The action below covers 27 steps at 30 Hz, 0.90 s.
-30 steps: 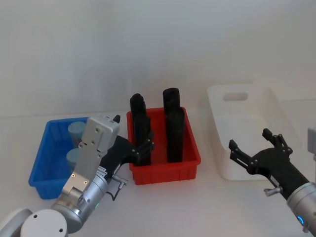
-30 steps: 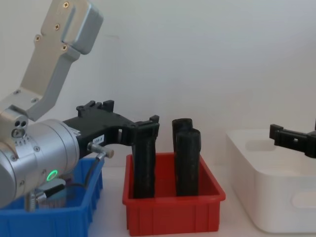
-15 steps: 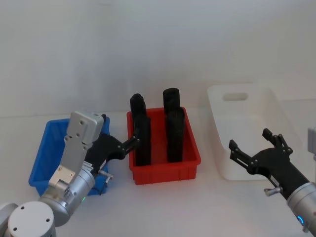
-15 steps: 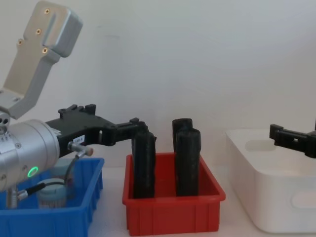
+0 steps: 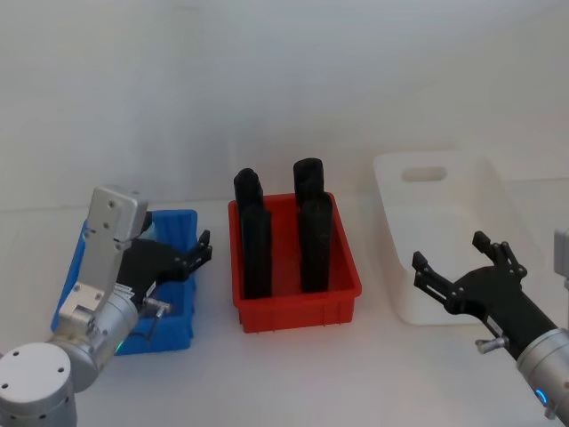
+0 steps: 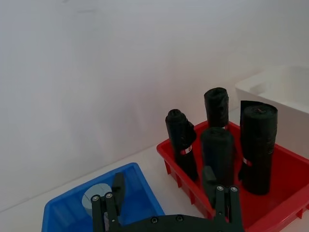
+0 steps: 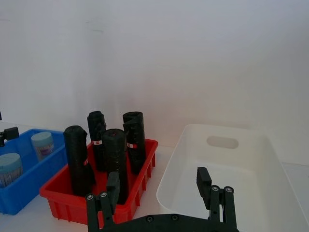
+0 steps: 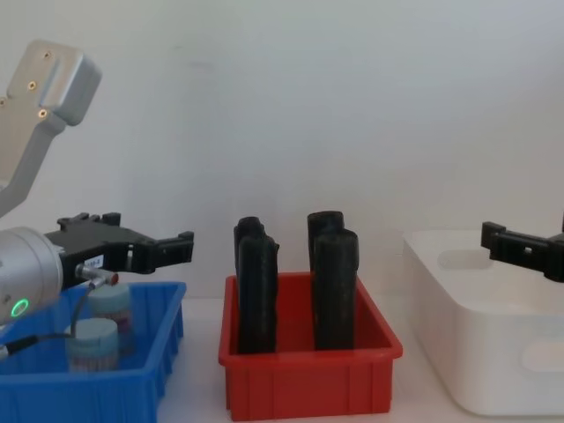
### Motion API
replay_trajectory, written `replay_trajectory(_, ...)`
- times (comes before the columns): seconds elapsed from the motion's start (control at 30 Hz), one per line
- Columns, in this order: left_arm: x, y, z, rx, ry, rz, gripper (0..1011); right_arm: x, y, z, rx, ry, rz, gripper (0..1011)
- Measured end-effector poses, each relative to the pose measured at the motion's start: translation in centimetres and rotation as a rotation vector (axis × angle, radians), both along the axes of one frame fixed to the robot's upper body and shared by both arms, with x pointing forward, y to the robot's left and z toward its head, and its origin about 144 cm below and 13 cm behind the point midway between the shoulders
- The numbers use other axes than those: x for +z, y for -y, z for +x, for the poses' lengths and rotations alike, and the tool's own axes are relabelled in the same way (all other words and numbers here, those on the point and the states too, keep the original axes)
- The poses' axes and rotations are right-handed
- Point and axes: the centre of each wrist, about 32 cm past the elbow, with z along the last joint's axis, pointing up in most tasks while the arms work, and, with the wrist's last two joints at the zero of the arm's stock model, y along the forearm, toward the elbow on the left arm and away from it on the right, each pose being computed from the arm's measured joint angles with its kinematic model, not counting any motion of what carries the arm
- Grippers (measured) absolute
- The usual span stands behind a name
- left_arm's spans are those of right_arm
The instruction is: Pick the cotton swabs from the blue box and place them into the white box.
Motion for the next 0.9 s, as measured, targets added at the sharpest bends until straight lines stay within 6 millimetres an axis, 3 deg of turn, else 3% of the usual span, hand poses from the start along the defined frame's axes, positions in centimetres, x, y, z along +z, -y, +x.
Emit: replay_trajectory(0.9,-1.8,-3.5,2.5,0.129,-0.166,-0.001,1004,0.0,0.0,0.0,0.0,0.0,0.0,1002)
